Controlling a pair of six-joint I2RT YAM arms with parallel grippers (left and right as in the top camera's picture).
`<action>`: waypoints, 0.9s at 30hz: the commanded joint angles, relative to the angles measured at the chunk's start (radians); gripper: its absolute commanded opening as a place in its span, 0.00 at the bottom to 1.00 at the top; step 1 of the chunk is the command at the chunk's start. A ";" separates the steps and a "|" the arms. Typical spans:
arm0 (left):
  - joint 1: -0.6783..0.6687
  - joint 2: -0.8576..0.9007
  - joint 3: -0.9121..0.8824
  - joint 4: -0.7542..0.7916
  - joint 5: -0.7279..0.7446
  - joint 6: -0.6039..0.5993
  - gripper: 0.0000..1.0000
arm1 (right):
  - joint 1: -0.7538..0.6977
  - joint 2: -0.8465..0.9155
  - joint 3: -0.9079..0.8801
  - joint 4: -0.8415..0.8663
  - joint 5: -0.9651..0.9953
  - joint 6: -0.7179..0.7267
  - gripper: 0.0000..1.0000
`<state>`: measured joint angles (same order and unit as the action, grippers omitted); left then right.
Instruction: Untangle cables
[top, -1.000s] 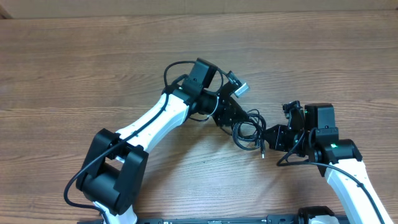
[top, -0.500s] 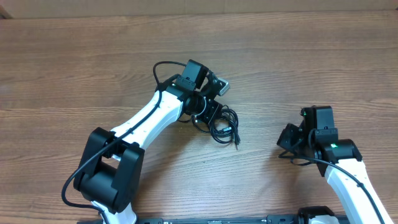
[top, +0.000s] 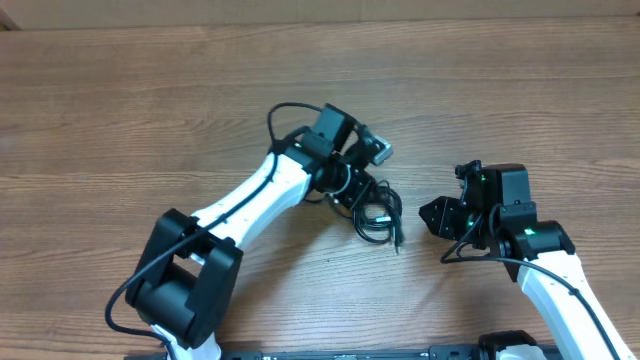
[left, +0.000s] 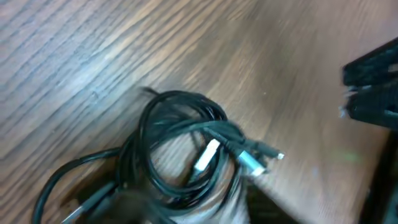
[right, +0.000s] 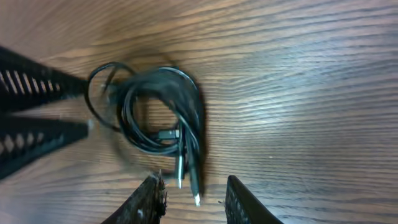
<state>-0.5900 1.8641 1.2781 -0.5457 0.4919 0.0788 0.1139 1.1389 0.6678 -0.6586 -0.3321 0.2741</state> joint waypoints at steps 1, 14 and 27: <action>0.011 -0.032 0.018 0.005 -0.204 -0.016 0.69 | 0.005 0.009 0.019 0.002 0.016 -0.014 0.31; 0.007 0.061 0.018 0.046 -0.117 -0.083 0.65 | 0.005 0.009 0.019 0.007 0.018 -0.018 0.35; -0.028 0.156 0.018 0.098 -0.104 -0.075 0.45 | 0.005 0.009 0.019 -0.003 0.017 -0.017 0.60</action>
<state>-0.6094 1.9980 1.2793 -0.4519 0.3775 0.0021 0.1139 1.1446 0.6678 -0.6598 -0.3248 0.2619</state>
